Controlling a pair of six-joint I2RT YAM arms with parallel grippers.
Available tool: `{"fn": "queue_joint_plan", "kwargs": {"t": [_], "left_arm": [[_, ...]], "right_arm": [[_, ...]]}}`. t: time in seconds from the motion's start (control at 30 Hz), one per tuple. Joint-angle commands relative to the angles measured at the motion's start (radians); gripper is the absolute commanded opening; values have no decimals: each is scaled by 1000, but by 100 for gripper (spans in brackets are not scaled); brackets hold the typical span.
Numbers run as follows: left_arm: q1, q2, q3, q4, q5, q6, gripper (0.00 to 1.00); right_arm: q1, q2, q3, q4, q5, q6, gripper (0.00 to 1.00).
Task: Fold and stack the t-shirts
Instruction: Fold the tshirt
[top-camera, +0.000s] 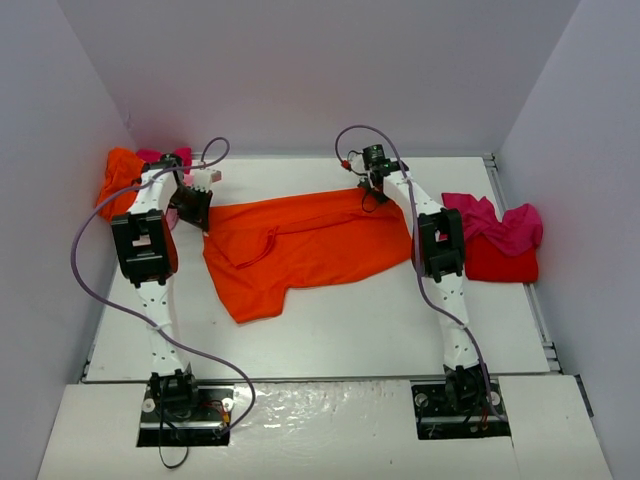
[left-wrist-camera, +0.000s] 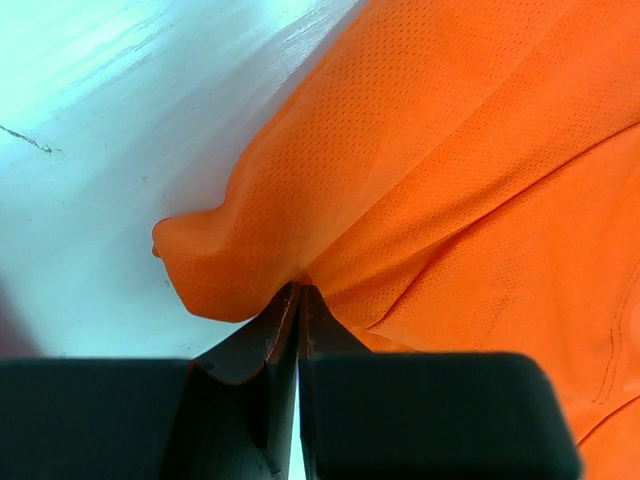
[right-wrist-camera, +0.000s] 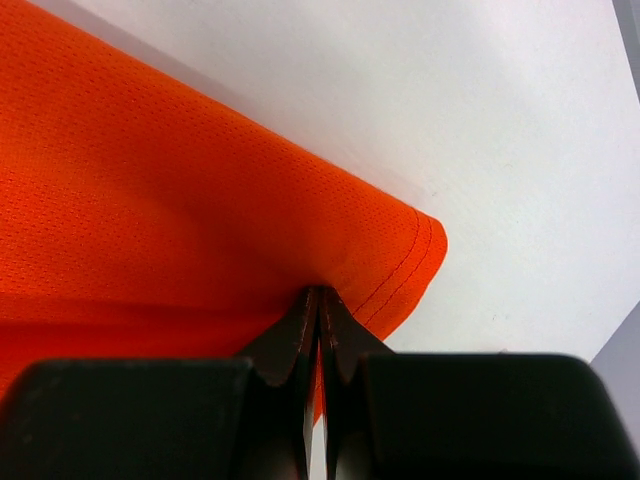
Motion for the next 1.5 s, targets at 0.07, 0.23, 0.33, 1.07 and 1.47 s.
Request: {"fn": "queue_joint_plan", "kwargs": {"t": [0.07, 0.23, 0.33, 1.07, 1.47], "left_arm": [[-4, -47, -3, 21, -26, -2, 0], [-7, -99, -9, 44, 21, -8, 0], [-19, -181, -7, 63, 59, -28, 4], [-237, -718, -516, -45, 165, 198, 53], [-271, -958, -969, 32, 42, 358, 47]], "right_arm": [[-24, 56, -83, -92, 7, 35, 0], [-22, 43, -48, -81, -4, 60, 0], [-17, 18, -10, -68, -1, 84, 3], [23, -672, -632, -73, -48, -62, 61], [-114, -799, -736, -70, -85, 59, 62]]}}
